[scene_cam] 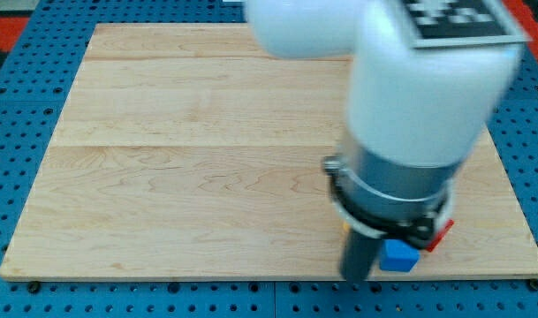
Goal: Push the blue cube along with the red star to right side of the blue triangle
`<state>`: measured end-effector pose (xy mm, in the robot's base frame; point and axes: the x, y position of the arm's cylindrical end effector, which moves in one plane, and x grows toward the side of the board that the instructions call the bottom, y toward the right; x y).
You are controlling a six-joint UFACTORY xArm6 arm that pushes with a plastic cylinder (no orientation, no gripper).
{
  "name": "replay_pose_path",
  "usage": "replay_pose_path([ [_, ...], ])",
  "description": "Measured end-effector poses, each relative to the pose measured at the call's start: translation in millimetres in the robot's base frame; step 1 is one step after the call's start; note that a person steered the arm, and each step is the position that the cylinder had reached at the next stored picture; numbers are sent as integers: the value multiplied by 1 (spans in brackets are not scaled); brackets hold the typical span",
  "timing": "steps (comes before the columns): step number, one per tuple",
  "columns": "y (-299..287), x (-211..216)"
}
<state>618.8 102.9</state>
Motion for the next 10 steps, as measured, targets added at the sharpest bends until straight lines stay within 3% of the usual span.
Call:
replay_pose_path([
  [2, 81, 0],
  [5, 123, 0],
  [6, 129, -3],
  [7, 121, -36],
  [8, 99, -74],
  [10, 60, -101],
])
